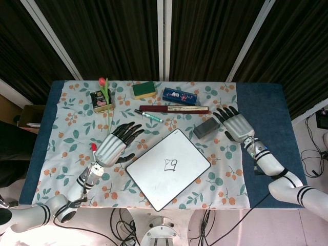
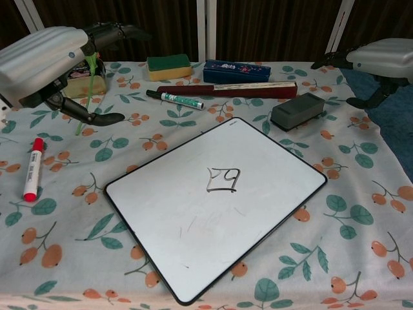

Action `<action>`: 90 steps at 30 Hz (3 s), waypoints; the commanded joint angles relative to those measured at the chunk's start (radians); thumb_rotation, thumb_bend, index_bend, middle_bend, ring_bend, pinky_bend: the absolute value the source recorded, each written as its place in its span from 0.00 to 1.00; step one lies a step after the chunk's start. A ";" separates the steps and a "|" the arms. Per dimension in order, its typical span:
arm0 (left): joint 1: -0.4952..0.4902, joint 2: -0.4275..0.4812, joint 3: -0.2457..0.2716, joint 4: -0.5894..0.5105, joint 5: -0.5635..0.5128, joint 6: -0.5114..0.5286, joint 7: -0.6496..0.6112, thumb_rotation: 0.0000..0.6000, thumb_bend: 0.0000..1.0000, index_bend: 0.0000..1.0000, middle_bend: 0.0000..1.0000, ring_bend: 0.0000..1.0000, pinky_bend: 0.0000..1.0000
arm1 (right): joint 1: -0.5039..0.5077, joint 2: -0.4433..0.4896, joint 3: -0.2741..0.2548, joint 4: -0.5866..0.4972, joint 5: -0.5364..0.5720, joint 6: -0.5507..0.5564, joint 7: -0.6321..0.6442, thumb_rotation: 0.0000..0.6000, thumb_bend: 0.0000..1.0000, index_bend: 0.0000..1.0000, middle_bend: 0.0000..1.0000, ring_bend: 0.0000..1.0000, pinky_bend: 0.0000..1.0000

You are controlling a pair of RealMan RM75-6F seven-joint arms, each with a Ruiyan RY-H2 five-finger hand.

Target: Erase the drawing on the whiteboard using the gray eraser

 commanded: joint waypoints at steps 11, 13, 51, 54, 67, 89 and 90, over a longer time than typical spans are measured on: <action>0.004 0.006 0.002 0.009 -0.002 -0.003 -0.015 1.00 0.19 0.12 0.10 0.07 0.19 | 0.045 -0.122 -0.019 0.135 -0.041 -0.023 0.080 1.00 0.38 0.00 0.02 0.00 0.00; 0.004 0.008 0.002 0.011 -0.003 -0.003 -0.017 1.00 0.19 0.12 0.10 0.07 0.19 | 0.052 -0.136 -0.019 0.152 -0.044 -0.028 0.087 1.00 0.38 0.00 0.04 0.00 0.00; 0.017 0.035 0.003 0.033 -0.009 0.001 -0.058 1.00 0.20 0.12 0.10 0.07 0.19 | 0.082 -0.223 -0.021 0.229 -0.026 -0.033 0.071 1.00 0.43 0.36 0.35 0.25 0.30; 0.018 0.038 0.003 0.034 -0.010 0.002 -0.062 1.00 0.20 0.12 0.10 0.07 0.19 | 0.079 -0.229 -0.023 0.237 -0.034 -0.018 0.081 1.00 0.43 0.39 0.38 0.27 0.32; 0.029 0.046 -0.007 0.044 -0.018 0.022 -0.073 1.00 0.20 0.12 0.10 0.07 0.19 | 0.064 -0.184 -0.017 0.178 -0.077 0.091 0.123 1.00 0.45 0.52 0.47 0.36 0.38; 0.130 0.165 -0.005 0.051 -0.080 0.080 -0.111 1.00 0.20 0.12 0.10 0.07 0.19 | 0.000 -0.010 -0.208 -0.278 -0.367 0.230 -0.050 1.00 0.45 0.55 0.49 0.38 0.39; 0.133 0.168 -0.004 0.051 -0.081 0.082 -0.112 1.00 0.20 0.12 0.10 0.07 0.19 | 0.001 -0.017 -0.210 -0.279 -0.373 0.226 -0.067 1.00 0.45 0.55 0.49 0.38 0.39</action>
